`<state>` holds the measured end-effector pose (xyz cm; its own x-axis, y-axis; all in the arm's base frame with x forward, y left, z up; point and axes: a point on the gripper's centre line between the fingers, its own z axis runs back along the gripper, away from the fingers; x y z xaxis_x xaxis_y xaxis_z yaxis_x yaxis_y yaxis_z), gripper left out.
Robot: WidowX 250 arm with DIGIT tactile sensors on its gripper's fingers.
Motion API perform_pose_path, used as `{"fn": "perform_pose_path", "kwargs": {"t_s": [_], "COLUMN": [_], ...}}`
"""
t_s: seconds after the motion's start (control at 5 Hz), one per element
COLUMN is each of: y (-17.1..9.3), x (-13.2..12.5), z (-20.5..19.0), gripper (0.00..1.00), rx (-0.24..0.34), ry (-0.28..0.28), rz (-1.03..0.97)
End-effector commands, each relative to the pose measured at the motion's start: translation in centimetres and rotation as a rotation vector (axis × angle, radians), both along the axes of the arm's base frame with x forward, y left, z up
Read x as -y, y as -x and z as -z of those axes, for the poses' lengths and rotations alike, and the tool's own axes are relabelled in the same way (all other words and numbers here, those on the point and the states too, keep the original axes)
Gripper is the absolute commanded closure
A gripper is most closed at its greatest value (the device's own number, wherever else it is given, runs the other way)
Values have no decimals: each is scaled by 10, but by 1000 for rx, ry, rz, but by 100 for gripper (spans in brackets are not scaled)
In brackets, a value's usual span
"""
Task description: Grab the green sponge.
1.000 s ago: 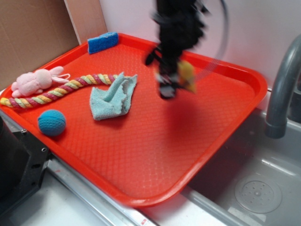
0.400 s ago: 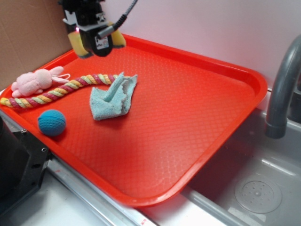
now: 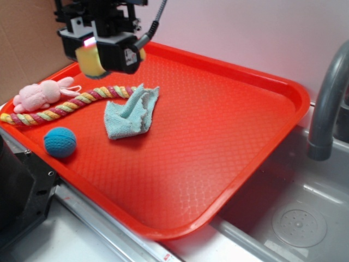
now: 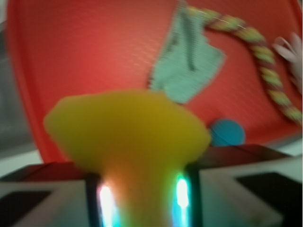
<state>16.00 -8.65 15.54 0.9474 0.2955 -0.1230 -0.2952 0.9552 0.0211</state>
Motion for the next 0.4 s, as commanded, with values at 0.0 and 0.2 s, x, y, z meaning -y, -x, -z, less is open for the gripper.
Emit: {"fn": "perform_pose_path", "kwargs": {"t_s": [0.0,0.2], "y": [-20,-19], "x": [15,10], "z": [-5,-3], "gripper": [100,100], "rx": [94,121], "ry": [-36,-12], "rz": [4,6]}}
